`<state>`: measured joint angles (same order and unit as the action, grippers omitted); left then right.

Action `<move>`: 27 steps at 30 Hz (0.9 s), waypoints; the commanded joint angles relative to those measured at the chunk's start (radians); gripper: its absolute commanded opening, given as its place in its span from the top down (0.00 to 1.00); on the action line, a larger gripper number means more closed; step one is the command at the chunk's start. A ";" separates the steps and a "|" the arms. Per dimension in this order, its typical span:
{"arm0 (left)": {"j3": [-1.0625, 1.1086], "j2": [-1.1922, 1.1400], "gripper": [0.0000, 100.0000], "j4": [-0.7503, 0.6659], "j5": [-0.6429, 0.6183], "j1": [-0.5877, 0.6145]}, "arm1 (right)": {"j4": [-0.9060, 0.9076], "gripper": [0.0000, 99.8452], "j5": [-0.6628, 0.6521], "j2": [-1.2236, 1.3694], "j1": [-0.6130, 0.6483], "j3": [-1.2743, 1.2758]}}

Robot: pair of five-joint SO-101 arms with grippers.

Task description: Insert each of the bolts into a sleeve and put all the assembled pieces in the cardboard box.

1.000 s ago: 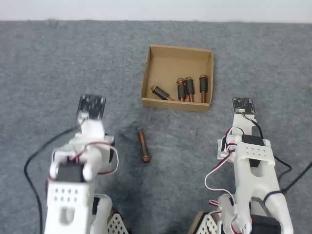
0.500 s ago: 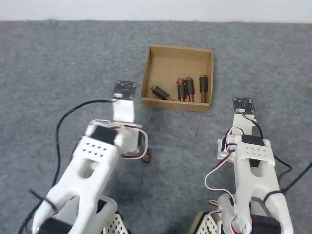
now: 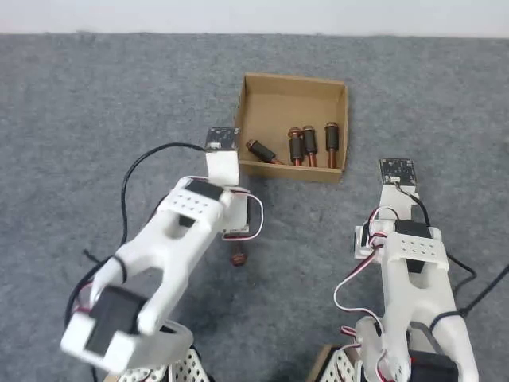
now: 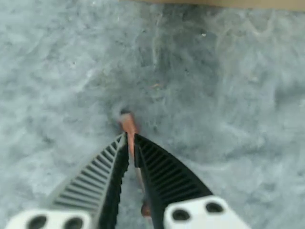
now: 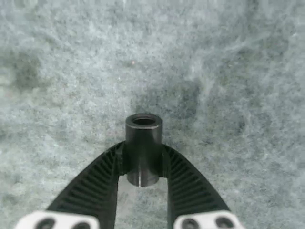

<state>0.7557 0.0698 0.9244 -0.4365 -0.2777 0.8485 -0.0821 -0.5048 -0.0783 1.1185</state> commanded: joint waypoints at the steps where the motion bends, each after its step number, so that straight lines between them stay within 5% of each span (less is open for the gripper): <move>1: -0.084 -0.048 0.98 -0.023 -0.017 -0.002 | -0.015 0.99 -0.020 -0.051 -0.010 -0.003; 27: -0.134 -0.163 0.86 0.066 -0.066 0.028 | -0.008 0.99 -0.095 -0.051 0.019 -0.002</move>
<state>0.6774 -0.0790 0.9490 -0.4626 -0.2593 0.8470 -0.1573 -0.5048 -0.0675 1.1185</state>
